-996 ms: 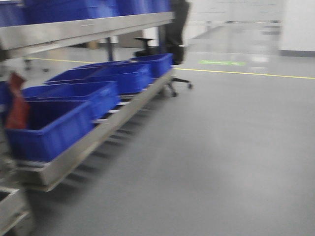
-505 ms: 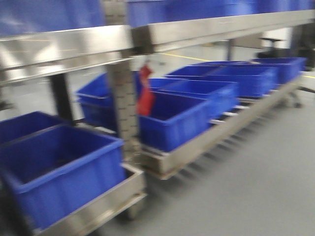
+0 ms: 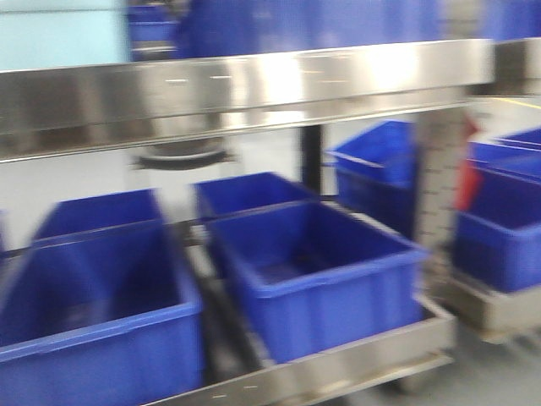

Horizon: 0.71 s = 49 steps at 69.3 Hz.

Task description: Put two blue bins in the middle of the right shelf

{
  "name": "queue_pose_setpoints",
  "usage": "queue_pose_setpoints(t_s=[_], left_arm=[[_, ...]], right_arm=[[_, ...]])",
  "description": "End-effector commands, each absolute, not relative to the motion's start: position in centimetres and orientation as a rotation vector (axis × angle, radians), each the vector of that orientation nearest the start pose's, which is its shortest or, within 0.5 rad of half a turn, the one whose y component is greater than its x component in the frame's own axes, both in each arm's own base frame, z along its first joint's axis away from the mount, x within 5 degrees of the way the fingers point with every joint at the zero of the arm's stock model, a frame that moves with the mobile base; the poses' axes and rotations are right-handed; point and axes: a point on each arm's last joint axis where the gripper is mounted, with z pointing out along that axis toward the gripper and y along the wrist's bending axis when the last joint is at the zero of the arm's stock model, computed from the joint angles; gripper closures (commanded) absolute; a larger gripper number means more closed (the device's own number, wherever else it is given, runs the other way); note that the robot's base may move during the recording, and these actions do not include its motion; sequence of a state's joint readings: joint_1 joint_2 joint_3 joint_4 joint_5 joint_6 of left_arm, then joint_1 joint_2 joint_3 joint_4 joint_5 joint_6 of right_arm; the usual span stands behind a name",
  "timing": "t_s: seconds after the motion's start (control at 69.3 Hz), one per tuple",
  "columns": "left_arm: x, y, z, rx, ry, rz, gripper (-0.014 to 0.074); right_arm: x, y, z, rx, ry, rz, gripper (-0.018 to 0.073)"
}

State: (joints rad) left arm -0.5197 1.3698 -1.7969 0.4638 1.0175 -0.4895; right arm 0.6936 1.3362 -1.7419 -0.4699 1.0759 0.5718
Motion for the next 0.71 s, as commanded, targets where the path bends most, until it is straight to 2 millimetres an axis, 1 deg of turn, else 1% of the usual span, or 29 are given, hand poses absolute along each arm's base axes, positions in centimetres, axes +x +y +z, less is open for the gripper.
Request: queue_pose_setpoints(t_s=[0.0,0.693], left_arm=[[24.17,-10.16,52.54,0.055,1.902,-0.141,0.0707],[24.17,-10.16,52.54,0.055,1.902,-0.141,0.0707]], right_arm=[[21.72,13.24,50.8,-0.141,2.013,0.204,0.0721],[21.72,13.24,50.8,-0.141,2.013,0.204,0.0721]])
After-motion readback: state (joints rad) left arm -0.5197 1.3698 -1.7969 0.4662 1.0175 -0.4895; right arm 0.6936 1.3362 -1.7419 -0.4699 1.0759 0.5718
